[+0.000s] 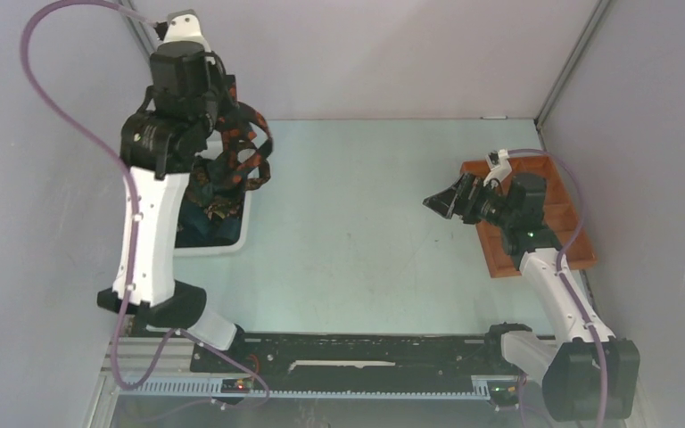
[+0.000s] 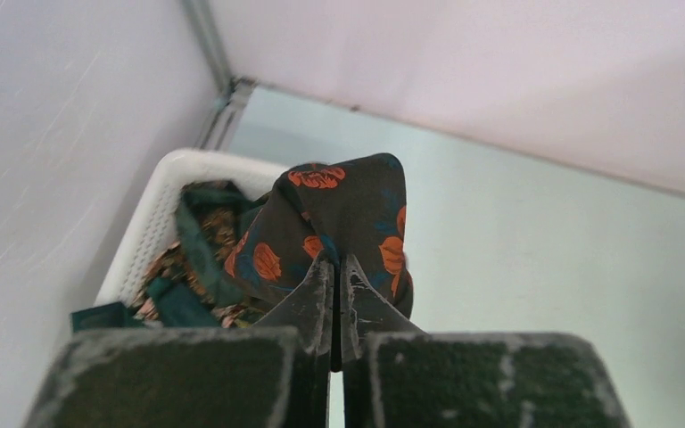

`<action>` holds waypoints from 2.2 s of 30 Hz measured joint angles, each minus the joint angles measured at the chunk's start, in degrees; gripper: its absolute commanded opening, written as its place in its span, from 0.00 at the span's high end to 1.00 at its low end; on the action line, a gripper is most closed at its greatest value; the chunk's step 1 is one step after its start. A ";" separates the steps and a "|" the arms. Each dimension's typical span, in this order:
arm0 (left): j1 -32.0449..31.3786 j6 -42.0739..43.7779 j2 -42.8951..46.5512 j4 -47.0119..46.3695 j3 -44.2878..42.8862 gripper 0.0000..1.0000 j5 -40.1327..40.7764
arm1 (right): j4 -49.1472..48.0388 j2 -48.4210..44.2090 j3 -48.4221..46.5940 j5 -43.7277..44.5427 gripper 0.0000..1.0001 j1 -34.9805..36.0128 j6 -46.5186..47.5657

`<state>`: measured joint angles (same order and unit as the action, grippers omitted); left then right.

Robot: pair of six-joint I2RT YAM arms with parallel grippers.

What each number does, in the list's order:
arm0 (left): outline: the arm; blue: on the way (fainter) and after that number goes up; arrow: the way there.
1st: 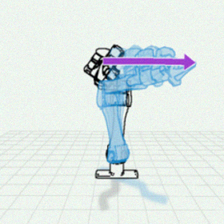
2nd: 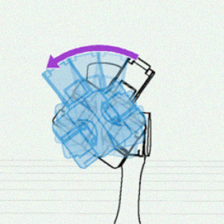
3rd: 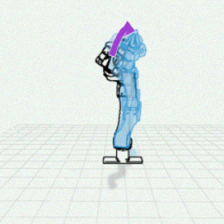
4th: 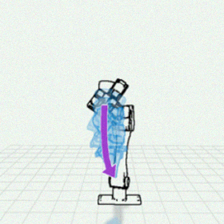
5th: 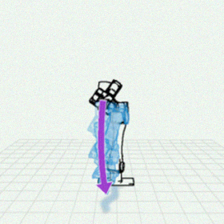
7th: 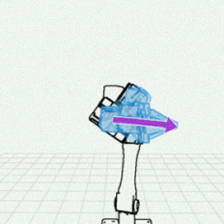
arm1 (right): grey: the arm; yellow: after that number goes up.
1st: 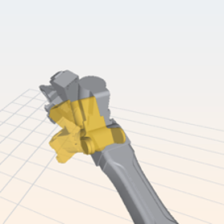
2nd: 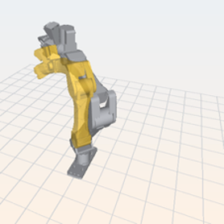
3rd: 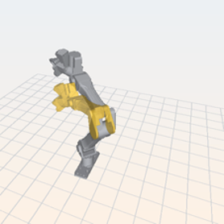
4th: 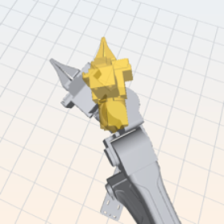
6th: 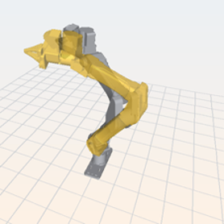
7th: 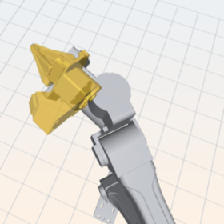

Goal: Roll the ties
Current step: Pick up the tie from the bin, then place the tie at the center of the board.

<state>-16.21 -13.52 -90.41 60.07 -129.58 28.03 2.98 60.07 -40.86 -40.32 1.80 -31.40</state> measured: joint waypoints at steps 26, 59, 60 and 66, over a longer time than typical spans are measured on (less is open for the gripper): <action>-16.15 -11.26 28.00 -22.75 42.32 1.00 -40.74 | 5.51 -2.03 0.00 4.66 0.00 4.72 3.87; -26.14 -8.81 1.51 -32.15 25.92 1.00 -65.55 | 18.25 -22.21 -1.75 21.92 0.00 7.28 5.51; -26.77 -8.31 2.01 -33.35 25.86 1.00 -66.88 | 18.34 -23.32 -2.12 22.49 0.00 7.21 5.51; -27.04 -9.53 13.18 -51.60 45.22 0.69 -72.78 | 19.23 -29.88 -4.11 26.12 0.00 7.06 5.64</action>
<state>-43.24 -23.05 -77.23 8.47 -84.36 -44.75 22.22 30.20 -44.97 -14.20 8.86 -25.76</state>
